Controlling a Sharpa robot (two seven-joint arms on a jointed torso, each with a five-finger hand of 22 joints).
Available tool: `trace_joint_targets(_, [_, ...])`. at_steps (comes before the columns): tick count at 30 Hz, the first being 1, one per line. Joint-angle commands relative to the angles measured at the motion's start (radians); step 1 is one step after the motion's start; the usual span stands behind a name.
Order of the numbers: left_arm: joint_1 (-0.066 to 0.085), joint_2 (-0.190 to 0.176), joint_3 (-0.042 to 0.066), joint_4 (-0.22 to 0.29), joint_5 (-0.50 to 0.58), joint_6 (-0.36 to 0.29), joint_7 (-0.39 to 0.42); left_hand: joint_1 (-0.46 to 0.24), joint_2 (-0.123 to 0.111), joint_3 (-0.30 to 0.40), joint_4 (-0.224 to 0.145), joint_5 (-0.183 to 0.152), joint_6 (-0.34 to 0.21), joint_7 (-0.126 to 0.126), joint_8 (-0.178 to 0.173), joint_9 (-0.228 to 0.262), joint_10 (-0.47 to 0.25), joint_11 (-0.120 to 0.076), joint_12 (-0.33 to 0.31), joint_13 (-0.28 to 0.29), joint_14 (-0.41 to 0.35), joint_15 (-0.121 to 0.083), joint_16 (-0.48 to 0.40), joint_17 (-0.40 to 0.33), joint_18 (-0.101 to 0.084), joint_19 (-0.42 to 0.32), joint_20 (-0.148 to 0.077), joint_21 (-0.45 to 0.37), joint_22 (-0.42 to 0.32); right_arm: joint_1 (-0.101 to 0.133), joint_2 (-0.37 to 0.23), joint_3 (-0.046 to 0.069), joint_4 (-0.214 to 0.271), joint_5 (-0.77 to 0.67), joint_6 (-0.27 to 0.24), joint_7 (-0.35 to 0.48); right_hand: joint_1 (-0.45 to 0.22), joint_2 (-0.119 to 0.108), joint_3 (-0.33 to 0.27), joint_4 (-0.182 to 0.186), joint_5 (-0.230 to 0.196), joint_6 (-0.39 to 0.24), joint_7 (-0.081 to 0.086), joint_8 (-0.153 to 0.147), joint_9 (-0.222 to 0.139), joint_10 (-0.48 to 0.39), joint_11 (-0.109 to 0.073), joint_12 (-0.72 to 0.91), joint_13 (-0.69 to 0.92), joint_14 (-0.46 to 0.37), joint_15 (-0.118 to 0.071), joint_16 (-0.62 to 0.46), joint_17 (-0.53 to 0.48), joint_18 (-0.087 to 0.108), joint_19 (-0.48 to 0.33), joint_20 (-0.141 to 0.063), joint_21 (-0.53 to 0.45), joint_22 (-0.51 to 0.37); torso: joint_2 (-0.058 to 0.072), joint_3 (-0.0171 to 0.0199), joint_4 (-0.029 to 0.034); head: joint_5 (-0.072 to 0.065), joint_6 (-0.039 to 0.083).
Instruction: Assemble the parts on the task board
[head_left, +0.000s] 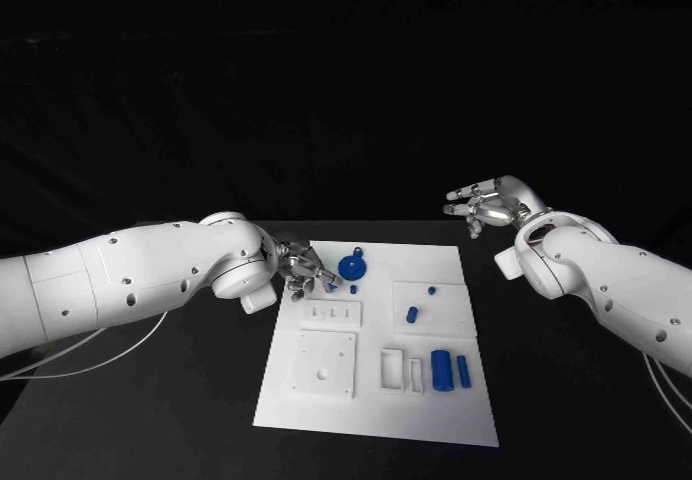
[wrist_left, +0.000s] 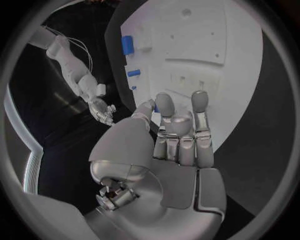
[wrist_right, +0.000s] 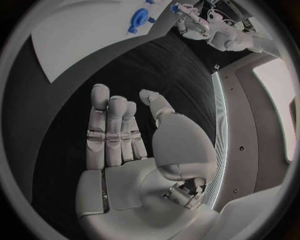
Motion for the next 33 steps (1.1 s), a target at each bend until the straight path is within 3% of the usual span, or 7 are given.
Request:
trace_joint_targets(1, [0.002, 0.008, 0.001, -0.039, 0.165, 0.108, 0.237, 0.019, 0.03, 0.132, -0.119, -0.04, -0.02, 0.002, 0.008, 0.017, 0.012, -0.008, -0.003, 0.005, -0.022, 0.0, -0.015, -0.025, -0.026, -0.006, -0.012, -0.009, 0.01, -0.01, -0.007, -0.001, 0.049, -0.074, 0.054, 0.034, 0.014, 0.003, 0.006, -0.018, -0.026, 0.01, 0.005, 0.002, -0.001, -0.005, -0.002, 0.0, 0.001, 0.005, -0.003, -0.001, 0.003, 0.014, 0.036, 0.005, 0.018, 0.006, 0.002, 0.0009, -0.0006, 0.004, 0.017])
trace_joint_targets(6, [-0.001, 0.014, 0.001, -0.084, 0.25, 0.174, 0.363, 0.032, 0.055, 0.122, -0.1, -0.074, -0.072, 0.007, 0.043, 0.068, -0.042, -0.007, 0.019, 0.025, -0.071, -0.003, -0.01, -0.068, -0.054, -0.026, -0.028, -0.024, 0.013, -0.026, -0.021, -0.007, 0.132, -0.157, 0.086, 0.048, 0.022, 0.016, 0.014, -0.039, -0.061, 0.022, 0.004, 0.002, -0.002, 0.001, -0.004, 0.009, 0.008, 0.013, -0.005, 0.013, 0.013, 0.01, 0.041, 0.003, 0.082, 0.033, 0.002, 0.0, -0.0009, 0.002, 0.033])
trace_joint_targets(17, [-0.011, 0.012, -0.003, -0.099, 0.351, 0.233, 0.474, -0.062, 0.041, 0.187, -0.126, 0.139, -0.116, 0.001, 0.143, 0.17, -0.071, -0.013, 0.041, 0.033, -0.095, -0.005, 0.021, -0.093, -0.059, -0.035, -0.031, -0.029, 0.018, -0.039, -0.028, -0.039, 0.254, -0.326, 0.109, 0.032, 0.025, 0.019, 0.018, -0.053, -0.083, 0.018, 0.004, 0.002, -0.007, 0.022, -0.005, 0.039, 0.04, 0.024, -0.007, 0.03, 0.028, 0.005, 0.044, 0.0, 0.166, 0.065, 0.001, 0.0006, 0.0011, 0.002, 0.045])
trace_joint_targets(21, [-0.014, 0.011, -0.004, -0.097, 0.36, 0.239, 0.491, -0.167, 0.045, 0.257, -0.191, 0.237, -0.138, -0.007, 0.2, 0.28, -0.077, -0.017, 0.052, 0.035, -0.102, -0.009, 0.039, -0.102, -0.06, -0.041, -0.035, -0.016, 0.02, -0.04, -0.026, -0.048, 0.279, -0.35, 0.114, 0.025, 0.026, 0.017, 0.013, -0.052, -0.089, 0.011, 0.005, 0.001, -0.008, 0.031, -0.004, 0.055, 0.056, 0.028, -0.007, 0.042, 0.039, 0.005, 0.044, 0.001, 0.195, 0.069, 0.002, 0.0003, 0.0009, 0.002, 0.048])
trace_joint_targets(25, [-0.014, 0.011, -0.004, -0.096, 0.362, 0.233, 0.499, -0.223, 0.051, 0.287, -0.248, 0.285, -0.122, -0.012, 0.193, 0.32, -0.074, -0.021, 0.06, 0.037, -0.102, -0.011, 0.058, -0.103, -0.059, -0.046, -0.039, 0.005, 0.02, -0.041, -0.025, -0.052, 0.295, -0.362, 0.118, 0.023, 0.026, 0.016, 0.011, -0.052, -0.09, 0.01, 0.005, 0.001, -0.008, 0.031, -0.004, 0.057, 0.059, 0.028, -0.007, 0.044, 0.042, 0.005, 0.043, 0.001, 0.199, 0.069, 0.002, 0.0006, 0.0013, 0.003, 0.049])
trace_joint_targets(27, [-0.015, 0.012, -0.005, -0.095, 0.36, 0.229, 0.501, -0.239, 0.056, 0.295, -0.265, 0.287, -0.114, -0.011, 0.183, 0.336, -0.075, -0.02, 0.063, 0.037, -0.103, -0.012, 0.065, -0.105, -0.058, -0.051, -0.039, 0.016, 0.02, -0.041, -0.024, -0.055, 0.306, -0.373, 0.118, 0.022, 0.029, 0.018, 0.004, -0.052, -0.092, 0.007, 0.006, 0.003, -0.008, 0.031, -0.003, 0.057, 0.063, 0.028, -0.006, 0.045, 0.043, 0.006, 0.041, 0.002, 0.205, 0.069, 0.001, 0.0004, 0.0006, 0.003, 0.049])
trace_joint_targets(33, [-0.016, 0.012, -0.006, -0.093, 0.346, 0.223, 0.503, -0.244, 0.018, 0.38, -0.252, 0.25, -0.095, -0.013, 0.161, 0.349, -0.069, -0.022, 0.065, 0.035, -0.098, -0.014, 0.076, -0.103, -0.055, -0.054, -0.04, 0.036, 0.019, -0.042, -0.021, -0.06, 0.328, -0.394, 0.107, 0.02, 0.03, 0.019, -0.005, -0.053, -0.095, 0.006, 0.006, 0.002, -0.008, 0.033, -0.003, 0.057, 0.065, 0.03, -0.006, 0.047, 0.046, 0.006, 0.041, 0.002, 0.212, 0.068, 0.001, 0.0005, 0.0014, -0.002, 0.052])
